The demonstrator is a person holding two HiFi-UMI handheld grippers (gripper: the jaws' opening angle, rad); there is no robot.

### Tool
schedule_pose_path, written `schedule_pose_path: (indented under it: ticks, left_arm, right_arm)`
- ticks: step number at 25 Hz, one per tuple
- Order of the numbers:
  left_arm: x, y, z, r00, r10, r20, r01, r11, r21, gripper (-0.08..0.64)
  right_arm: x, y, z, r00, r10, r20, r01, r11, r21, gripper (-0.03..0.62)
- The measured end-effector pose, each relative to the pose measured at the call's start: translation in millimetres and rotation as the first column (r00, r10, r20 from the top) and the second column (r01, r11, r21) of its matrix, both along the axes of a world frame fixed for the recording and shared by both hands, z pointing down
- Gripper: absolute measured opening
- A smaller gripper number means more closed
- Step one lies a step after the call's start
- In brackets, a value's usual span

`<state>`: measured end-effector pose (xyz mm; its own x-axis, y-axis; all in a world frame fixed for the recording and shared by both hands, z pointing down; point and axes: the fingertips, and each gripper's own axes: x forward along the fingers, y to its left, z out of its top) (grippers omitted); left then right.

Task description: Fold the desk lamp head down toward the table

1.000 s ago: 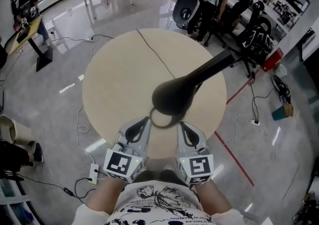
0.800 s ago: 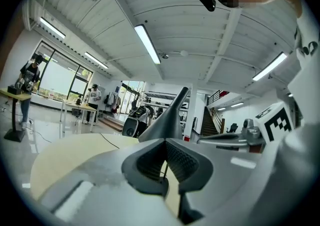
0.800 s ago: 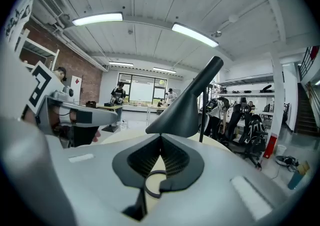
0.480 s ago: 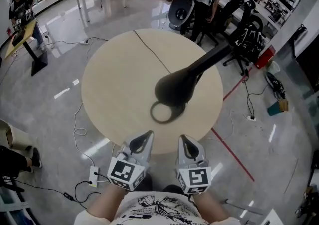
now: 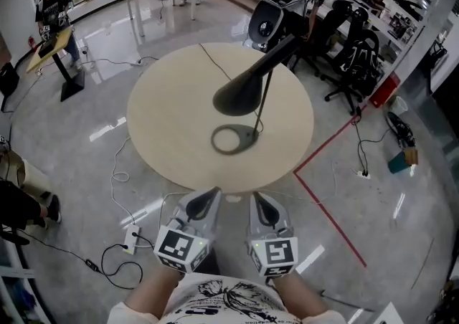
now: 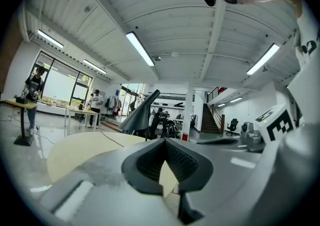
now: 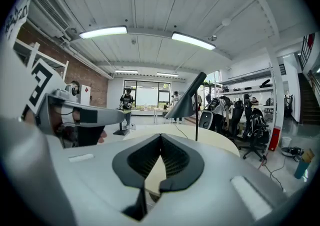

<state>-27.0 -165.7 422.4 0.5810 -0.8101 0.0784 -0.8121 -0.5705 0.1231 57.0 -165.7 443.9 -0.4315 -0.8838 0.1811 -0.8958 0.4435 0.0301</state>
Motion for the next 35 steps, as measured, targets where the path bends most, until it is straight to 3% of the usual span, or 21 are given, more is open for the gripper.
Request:
schedule_pose_path:
  ticks: [5, 15, 24, 35]
  left_arm:
    - [26.1, 61.2, -4.3, 0.999, -0.032, 0.008, 0.032, 0.999, 0.037, 0.006]
    - [44.9, 171.6, 8.5, 0.988, -0.156, -0.009, 0.156, 0.988, -0.010, 0.006]
    - [59.6, 217.7, 7.0, 0.988, -0.157, 0.004, 0.157, 0.988, -0.011, 0.006]
    - [37.3, 261.4, -10.9, 0.992, -0.122, -0.038, 0.122, 0.992, -0.002, 0.006]
  right_arm:
    - [24.0, 58.6, 3.6, 0.999, -0.050, -0.010, 0.050, 0.999, 0.020, 0.009]
    - [57.6, 167.2, 4.7, 0.992, -0.123, -0.019, 0.123, 0.992, 0.013, 0.009]
    - [72.1, 210.7, 6.7, 0.991, -0.133, 0.010, 0.133, 0.991, 0.002, 0.009]
    - [56.5, 255.4, -12.3, 0.996, -0.086, -0.001, 0.086, 0.996, 0.020, 0.009]
